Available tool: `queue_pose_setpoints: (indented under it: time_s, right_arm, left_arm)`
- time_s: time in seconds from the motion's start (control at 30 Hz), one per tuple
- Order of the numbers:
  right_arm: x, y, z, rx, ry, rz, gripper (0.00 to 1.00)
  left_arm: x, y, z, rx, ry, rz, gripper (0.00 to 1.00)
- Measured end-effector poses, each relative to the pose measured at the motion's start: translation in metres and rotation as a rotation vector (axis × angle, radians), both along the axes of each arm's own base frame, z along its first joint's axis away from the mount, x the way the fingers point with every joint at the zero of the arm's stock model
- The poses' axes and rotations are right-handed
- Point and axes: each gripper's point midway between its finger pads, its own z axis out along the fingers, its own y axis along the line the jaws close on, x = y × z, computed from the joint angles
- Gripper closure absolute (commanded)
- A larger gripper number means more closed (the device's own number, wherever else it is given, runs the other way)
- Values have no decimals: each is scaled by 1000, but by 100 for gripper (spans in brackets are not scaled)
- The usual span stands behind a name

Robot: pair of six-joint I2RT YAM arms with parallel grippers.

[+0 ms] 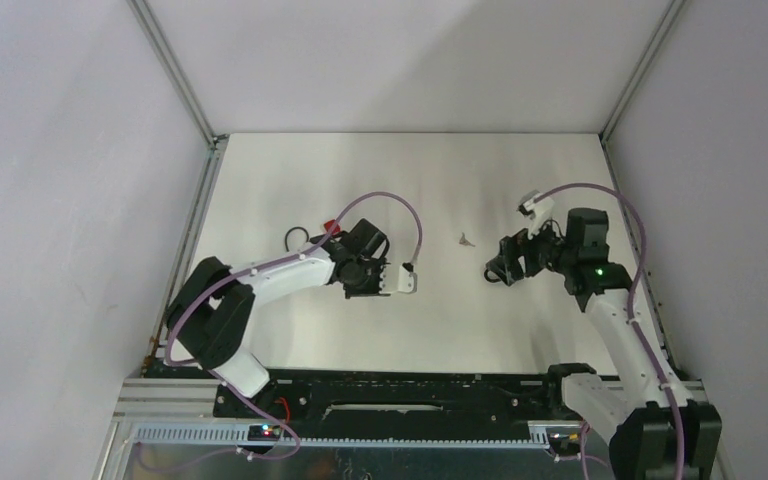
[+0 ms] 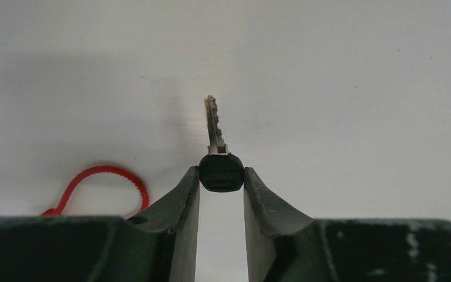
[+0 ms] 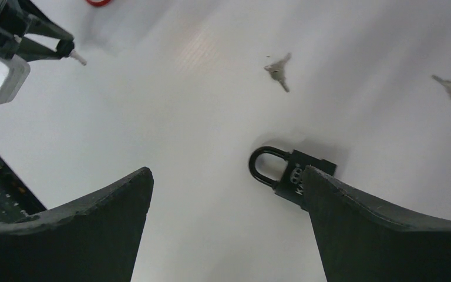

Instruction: Unlock with the key

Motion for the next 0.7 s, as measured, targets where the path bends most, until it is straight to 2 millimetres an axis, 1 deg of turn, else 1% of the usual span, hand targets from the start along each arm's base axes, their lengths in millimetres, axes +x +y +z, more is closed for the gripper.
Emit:
queue_pose_setpoints:
  time_s: [0.1, 0.13, 0.2, 0.3, 0.37, 0.47, 0.6, 0.7]
  right_arm:
    - [3, 17, -6, 13, 59, 45, 0]
    - [6, 24, -8, 16, 79, 64, 2]
    - [11, 38, -11, 24, 119, 99, 9]
    - [20, 67, -15, 52, 195, 177, 21]
    - [26, 86, -17, 83, 250, 230, 24]
    - [29, 120, -26, 156, 360, 331, 27]
    - [27, 155, -45, 220, 495, 424, 29]
    - [23, 176, -53, 260, 570, 472, 30]
  left_arm:
    - [5, -6, 10, -43, -26, 34, 86]
    - [7, -8, 15, -61, -36, 50, 86]
    - [9, -11, 21, -91, -48, 78, 86]
    - [14, -18, 31, -147, -67, 131, 86]
    - [15, -22, 36, -181, -72, 166, 85]
    - [17, -26, 41, -219, -71, 211, 85]
    - [16, -32, 45, -265, -75, 260, 85]
    - [13, -35, 46, -282, -75, 283, 84]
